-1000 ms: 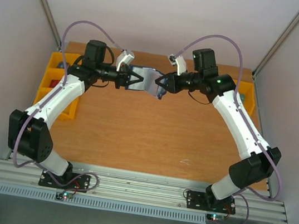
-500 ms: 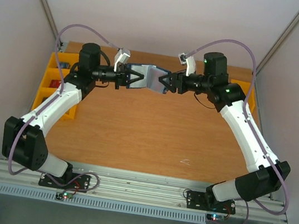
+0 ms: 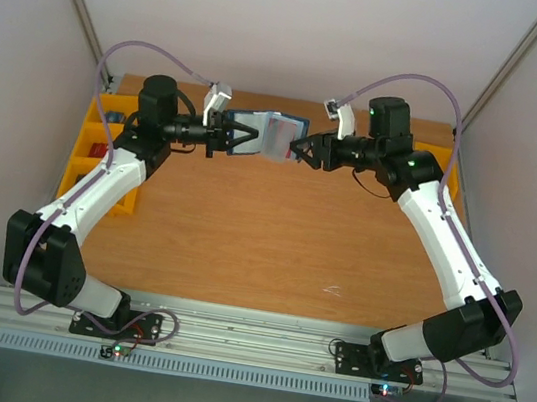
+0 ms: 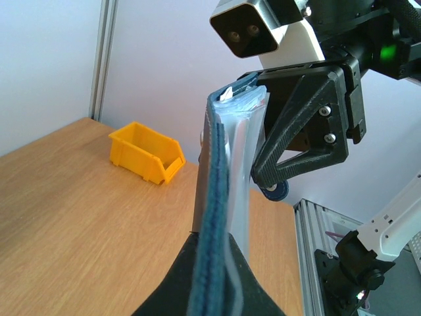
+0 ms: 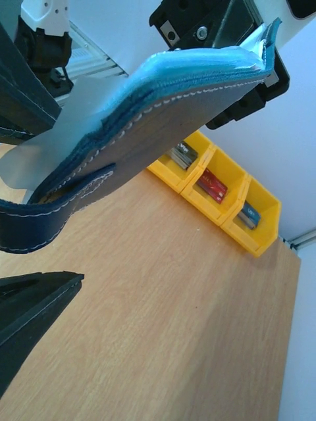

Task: Take the credit cards out of the card holder

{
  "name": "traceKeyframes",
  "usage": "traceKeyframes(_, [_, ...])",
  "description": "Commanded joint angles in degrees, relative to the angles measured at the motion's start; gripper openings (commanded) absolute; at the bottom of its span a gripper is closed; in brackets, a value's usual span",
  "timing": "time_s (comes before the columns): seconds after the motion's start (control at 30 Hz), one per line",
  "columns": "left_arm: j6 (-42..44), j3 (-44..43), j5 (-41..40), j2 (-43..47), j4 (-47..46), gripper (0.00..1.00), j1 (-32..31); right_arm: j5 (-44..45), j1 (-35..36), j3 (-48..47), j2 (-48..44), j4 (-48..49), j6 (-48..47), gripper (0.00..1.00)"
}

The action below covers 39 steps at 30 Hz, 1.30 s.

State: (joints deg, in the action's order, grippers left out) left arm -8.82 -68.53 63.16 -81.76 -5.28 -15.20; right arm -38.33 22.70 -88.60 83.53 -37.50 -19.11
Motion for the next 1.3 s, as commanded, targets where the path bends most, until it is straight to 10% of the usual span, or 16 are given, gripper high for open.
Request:
traceKeyframes(0.0, [-0.3,0.7,1.8,1.6,-5.6,0.0,-0.1,-1.2,0.1,-0.4,0.8,4.2,1.0,0.52])
traceKeyframes(0.37, [0.1,1.2,1.8,1.4,-5.6,0.0,-0.4,-3.9,3.6,-4.4,6.2,9.1,1.8,0.51])
traceKeyframes(0.63, [0.9,1.2,-2.0,0.8,-4.3,0.01,-0.4,-8.8,3.8,-5.8,7.8,10.2,4.8,0.02])
traceKeyframes(0.97, [10.9,2.0,-4.7,1.7,-0.7,0.85,-1.3,-0.7,5.2,-8.3,8.6,5.8,5.1,0.01])
traceKeyframes(1.17, [9.6,1.5,-13.2,0.6,-1.3,0.88,-2.0,0.1,6.4,-10.3,9.2,3.9,3.1,0.01])
traceKeyframes(1.27, [10.1,1.1,-16.4,0.2,-0.2,0.7,-2.1,-1.1,6.5,-10.8,9.3,3.1,1.9,0.01])
